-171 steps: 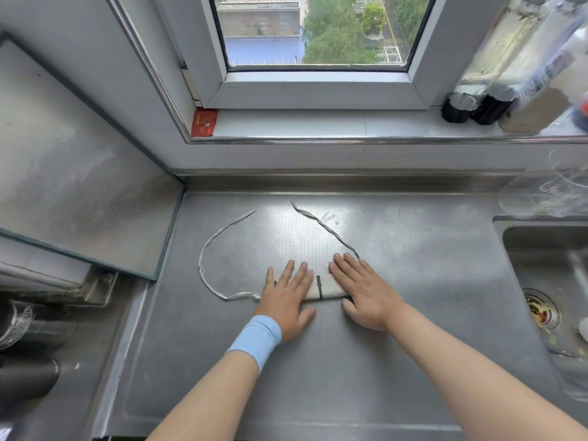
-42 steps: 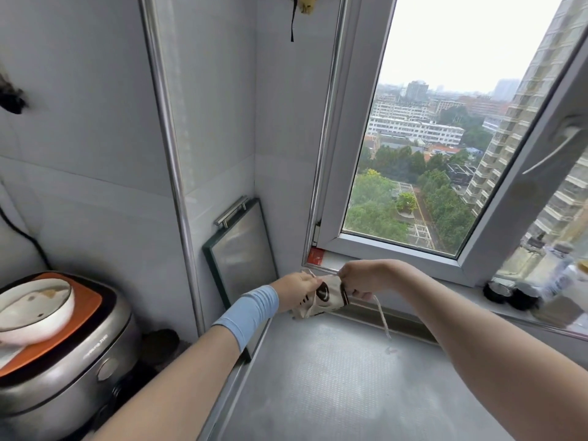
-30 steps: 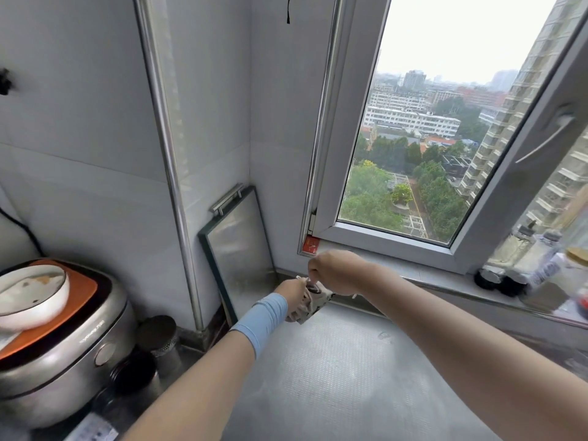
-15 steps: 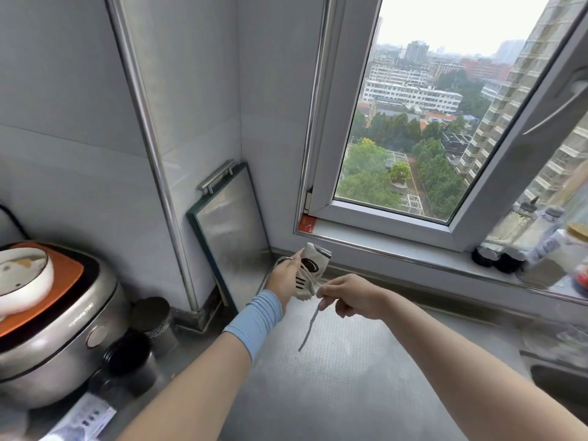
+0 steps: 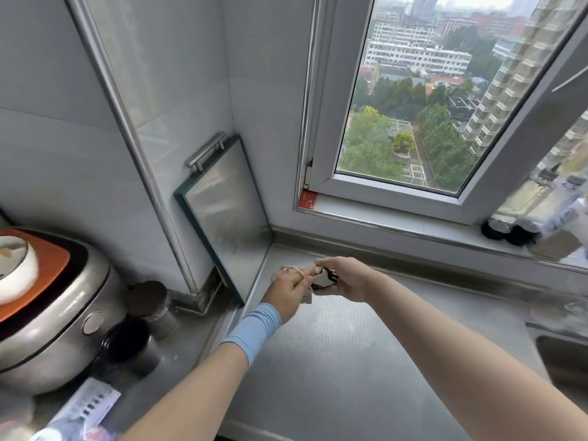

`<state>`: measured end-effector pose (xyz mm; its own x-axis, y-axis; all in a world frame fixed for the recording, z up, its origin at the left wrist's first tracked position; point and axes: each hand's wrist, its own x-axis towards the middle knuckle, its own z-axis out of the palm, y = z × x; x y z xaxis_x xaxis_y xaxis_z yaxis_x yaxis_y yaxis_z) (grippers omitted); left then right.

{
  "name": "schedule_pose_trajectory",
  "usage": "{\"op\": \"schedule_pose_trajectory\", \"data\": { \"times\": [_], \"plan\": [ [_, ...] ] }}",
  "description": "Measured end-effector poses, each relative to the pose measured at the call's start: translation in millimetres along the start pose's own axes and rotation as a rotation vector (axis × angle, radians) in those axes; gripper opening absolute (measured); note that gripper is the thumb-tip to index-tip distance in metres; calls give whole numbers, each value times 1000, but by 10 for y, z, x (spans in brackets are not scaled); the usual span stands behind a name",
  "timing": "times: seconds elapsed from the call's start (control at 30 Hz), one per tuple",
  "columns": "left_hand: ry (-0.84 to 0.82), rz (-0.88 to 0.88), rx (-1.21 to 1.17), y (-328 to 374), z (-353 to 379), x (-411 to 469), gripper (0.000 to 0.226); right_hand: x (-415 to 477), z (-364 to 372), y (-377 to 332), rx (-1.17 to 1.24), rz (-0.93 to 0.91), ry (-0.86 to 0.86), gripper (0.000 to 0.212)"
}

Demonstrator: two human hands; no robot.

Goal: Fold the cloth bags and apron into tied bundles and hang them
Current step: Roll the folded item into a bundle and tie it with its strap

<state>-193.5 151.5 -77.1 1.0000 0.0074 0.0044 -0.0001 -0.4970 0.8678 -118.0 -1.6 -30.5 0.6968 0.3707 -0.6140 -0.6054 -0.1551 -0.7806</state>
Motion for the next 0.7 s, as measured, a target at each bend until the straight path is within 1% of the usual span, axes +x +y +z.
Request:
{"op": "schedule_pose_trajectory", "data": {
  "times": [0.1, 0.2, 0.3, 0.33, 0.43, 0.5, 0.53, 0.63, 0.7],
  "plan": [
    [-36, -37, 26, -195, 109, -56, 33, 104, -33, 354, -34, -121, 111, 31],
    [-79, -70, 15, -370, 217, -138, 30, 113, -10, 748, -127, -222, 152, 47],
    [-115, -90, 62, -504, 362, -251, 27, 114, 39, 1111, -255, -269, 180, 51],
    [-129, -85, 80, -539, 423, -291, 25, 106, 51, 1208, -269, -267, 190, 49],
    [-147, -105, 87, -632, 625, -413, 22, 86, 24, 1470, -283, -246, 228, 31],
    [-126, -137, 68, -682, 757, -492, 20, 66, -20, 1604, -221, -211, 249, 25],
    [-107, -154, 63, -691, 827, -524, 20, 52, -47, 1661, -159, -183, 274, 26],
    [-47, -187, 76, -676, 1017, -554, 20, 35, -117, 1750, 115, -83, 407, 38],
    [-53, -198, 99, -642, 1122, -548, 20, 41, -164, 1798, 306, -15, 508, 43]
  ]
}}
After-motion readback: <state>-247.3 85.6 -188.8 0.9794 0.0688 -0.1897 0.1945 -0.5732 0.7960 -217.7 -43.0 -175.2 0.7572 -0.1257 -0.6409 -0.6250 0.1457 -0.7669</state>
